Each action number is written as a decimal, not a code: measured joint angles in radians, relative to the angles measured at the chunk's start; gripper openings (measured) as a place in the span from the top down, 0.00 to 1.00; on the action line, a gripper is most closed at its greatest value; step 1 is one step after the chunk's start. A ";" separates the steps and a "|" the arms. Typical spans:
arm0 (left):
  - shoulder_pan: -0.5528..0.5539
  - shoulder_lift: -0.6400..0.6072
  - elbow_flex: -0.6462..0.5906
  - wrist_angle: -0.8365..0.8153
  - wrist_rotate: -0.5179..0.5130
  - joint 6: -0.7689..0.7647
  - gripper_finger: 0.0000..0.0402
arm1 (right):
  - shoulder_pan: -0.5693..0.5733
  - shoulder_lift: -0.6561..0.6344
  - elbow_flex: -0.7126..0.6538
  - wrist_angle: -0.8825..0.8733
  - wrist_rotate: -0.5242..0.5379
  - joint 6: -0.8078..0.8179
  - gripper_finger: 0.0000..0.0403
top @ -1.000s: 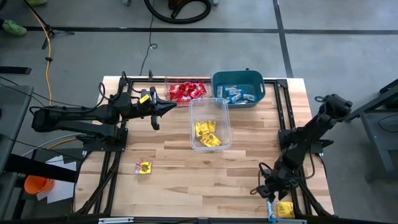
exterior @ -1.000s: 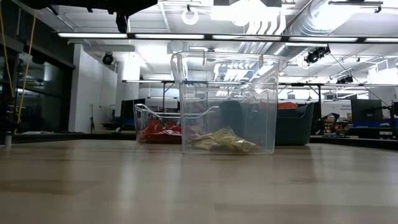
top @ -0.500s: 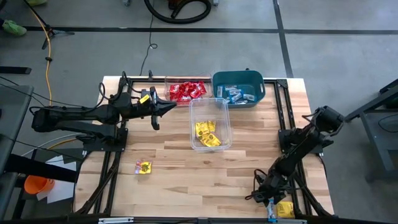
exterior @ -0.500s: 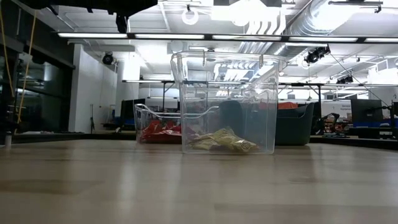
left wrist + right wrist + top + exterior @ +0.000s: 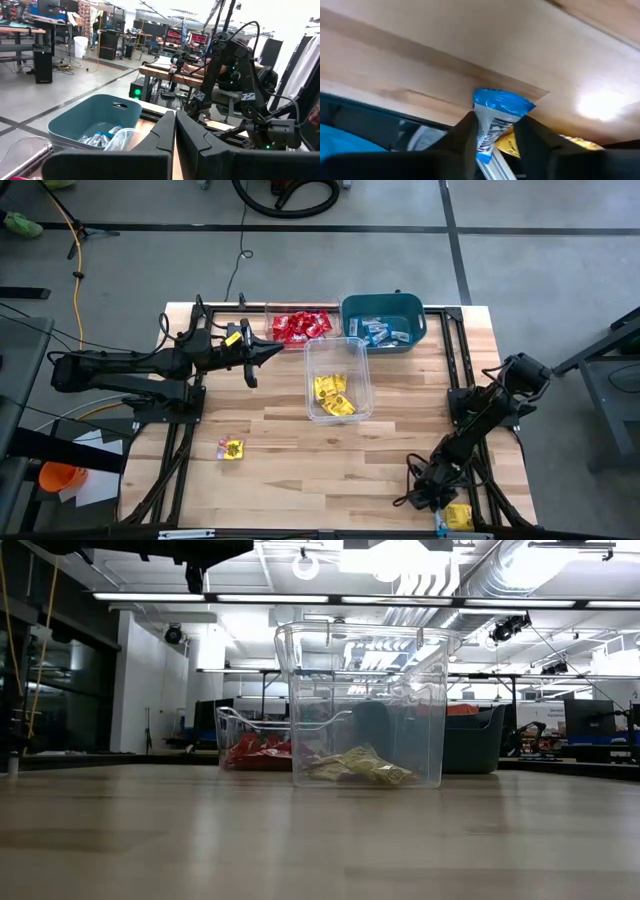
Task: Sort candy
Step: Put the white chocolate into the blue bin, then put the yellow candy into the transparent container
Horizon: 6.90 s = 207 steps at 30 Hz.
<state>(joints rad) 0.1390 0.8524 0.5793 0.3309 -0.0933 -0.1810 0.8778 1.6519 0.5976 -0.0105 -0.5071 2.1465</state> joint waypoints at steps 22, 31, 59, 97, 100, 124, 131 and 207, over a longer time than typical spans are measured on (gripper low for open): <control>0.053 0.000 0.000 0.011 0.000 -0.028 1.00 | -0.269 -0.581 0.011 0.037 0.482 -0.847 1.00; 0.043 0.000 0.000 0.095 0.011 -0.053 1.00 | -0.558 -0.645 0.073 0.254 0.507 -1.392 1.00; 0.009 0.000 0.000 0.191 0.056 -0.054 1.00 | -0.977 -0.642 0.322 0.135 0.515 -2.186 1.00; 0.010 0.000 0.000 0.152 0.082 -0.132 1.00 | -1.574 -0.424 0.349 -0.373 0.514 -1.766 0.36; 0.010 0.000 0.000 0.127 0.082 -0.133 1.00 | -1.574 -0.455 0.349 -0.410 0.409 -1.707 0.33; 0.010 0.000 0.000 0.080 0.116 -0.183 1.00 | -0.398 -0.587 0.145 -0.843 0.077 -0.728 0.33; 0.010 0.000 0.000 0.079 0.115 -0.181 1.00 | -0.139 -0.449 -0.017 -0.506 -0.082 -0.327 0.33; 0.011 0.000 0.000 0.191 0.104 -0.123 1.00 | -0.723 -0.611 0.174 0.478 0.514 -1.969 1.00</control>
<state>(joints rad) 0.1501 0.8525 0.5789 0.5222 0.0105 -0.3036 0.1552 1.0406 0.7712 0.4674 0.0067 0.1777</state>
